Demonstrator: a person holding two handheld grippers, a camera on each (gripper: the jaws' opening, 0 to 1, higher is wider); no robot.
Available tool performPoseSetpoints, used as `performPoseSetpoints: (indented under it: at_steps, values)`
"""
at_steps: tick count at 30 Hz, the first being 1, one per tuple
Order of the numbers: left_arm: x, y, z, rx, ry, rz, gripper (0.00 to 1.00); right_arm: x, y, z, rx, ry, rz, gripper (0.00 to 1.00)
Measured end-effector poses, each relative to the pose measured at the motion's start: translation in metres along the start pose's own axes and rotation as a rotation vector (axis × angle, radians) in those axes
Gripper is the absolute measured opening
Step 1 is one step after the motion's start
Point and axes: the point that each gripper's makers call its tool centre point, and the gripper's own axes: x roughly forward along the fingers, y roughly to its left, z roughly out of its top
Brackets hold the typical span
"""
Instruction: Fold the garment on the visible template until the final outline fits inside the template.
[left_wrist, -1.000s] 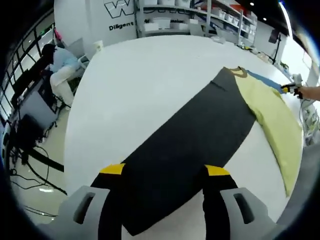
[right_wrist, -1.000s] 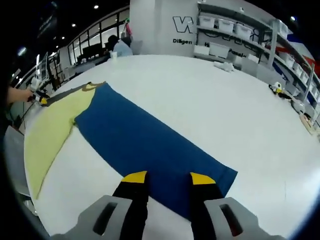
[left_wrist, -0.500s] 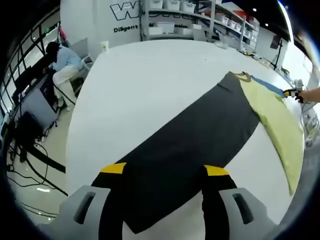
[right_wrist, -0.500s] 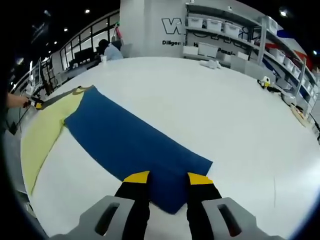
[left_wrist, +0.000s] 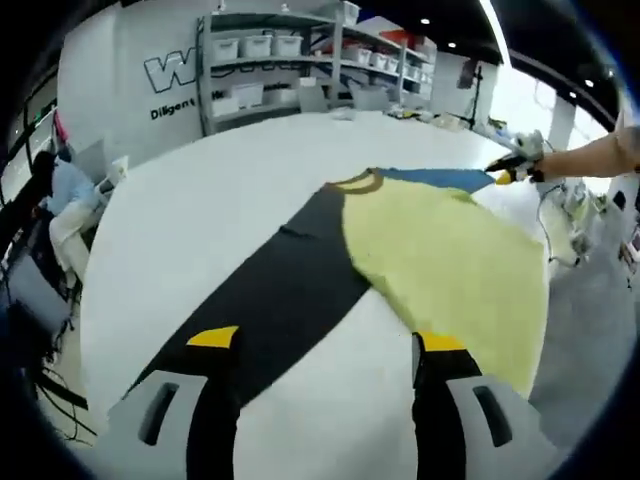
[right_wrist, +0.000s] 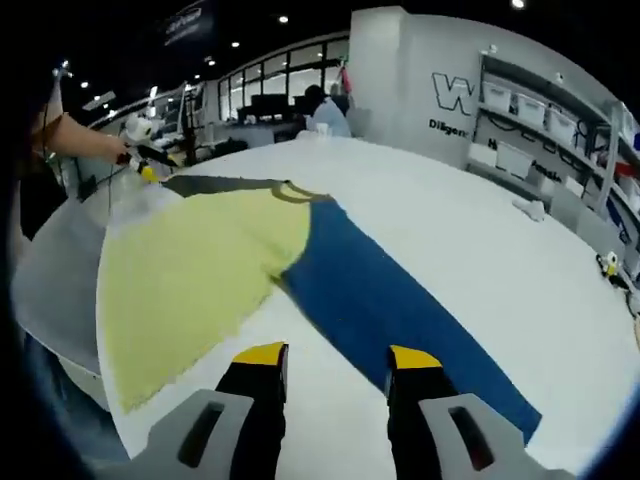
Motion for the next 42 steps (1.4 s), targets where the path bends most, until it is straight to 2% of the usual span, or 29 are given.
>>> performPoseSetpoints:
  at_steps: [2,4,6,7,9,13,15,18,19,21,26,27,28,29,30,35,38,40,42]
  values:
    - [0.007,-0.033,0.006,0.064,-0.002,-0.06,0.72,0.012,0.035,0.008,-0.017,-0.02,0.067,0.36]
    - [0.012,-0.064,0.011,0.081,-0.009,-0.117,0.72,0.022,0.068,0.016,-0.03,-0.04,0.128,0.38]
    - [0.018,-0.09,0.012,0.12,-0.01,-0.167,0.75,0.03,0.09,0.019,-0.077,-0.042,0.171,0.39]
    - [0.02,-0.094,0.011,0.123,-0.006,-0.173,0.75,0.035,0.104,0.02,-0.065,-0.047,0.191,0.39]
    - [0.027,-0.11,0.006,0.135,0.01,-0.206,0.75,0.042,0.126,0.019,-0.115,-0.043,0.245,0.39]
    - [0.04,-0.132,-0.007,0.165,0.038,-0.254,0.74,0.053,0.154,0.009,-0.18,-0.015,0.31,0.42]
    - [0.043,-0.138,-0.012,0.172,0.048,-0.263,0.74,0.057,0.165,0.008,-0.18,-0.02,0.329,0.42]
    - [0.048,-0.144,-0.02,0.17,0.061,-0.277,0.73,0.063,0.171,0.003,-0.188,-0.007,0.338,0.45]
    - [0.049,-0.146,-0.026,0.19,0.08,-0.284,0.72,0.064,0.172,-0.004,-0.23,0.021,0.34,0.45]
    - [0.05,-0.15,-0.036,0.205,0.107,-0.293,0.71,0.064,0.176,-0.009,-0.221,0.031,0.344,0.45]
    - [0.042,-0.155,-0.065,0.226,0.17,-0.309,0.71,0.051,0.19,-0.035,-0.284,0.111,0.364,0.45]
    - [0.04,-0.156,-0.071,0.224,0.179,-0.312,0.71,0.045,0.193,-0.045,-0.299,0.135,0.362,0.46]
    - [0.034,-0.155,-0.084,0.232,0.213,-0.306,0.71,0.041,0.197,-0.044,-0.282,0.114,0.368,0.47]
    - [0.039,-0.155,-0.074,0.227,0.136,-0.287,0.71,0.037,0.2,-0.045,-0.263,0.101,0.363,0.47]
    - [0.035,-0.155,-0.079,0.237,0.163,-0.299,0.71,0.035,0.202,-0.046,-0.27,0.103,0.362,0.47]
    - [0.029,-0.155,-0.081,0.207,0.162,-0.285,0.69,0.027,0.207,-0.051,-0.275,0.125,0.353,0.44]
    - [0.025,-0.157,-0.081,0.213,0.164,-0.283,0.68,0.02,0.206,-0.054,-0.275,0.159,0.356,0.39]
    - [0.02,-0.158,-0.076,0.215,0.135,-0.279,0.66,0.014,0.195,-0.044,-0.273,0.129,0.317,0.37]
    - [0.018,-0.161,-0.085,0.201,0.155,-0.296,0.64,0.012,0.187,-0.042,-0.236,0.119,0.289,0.37]
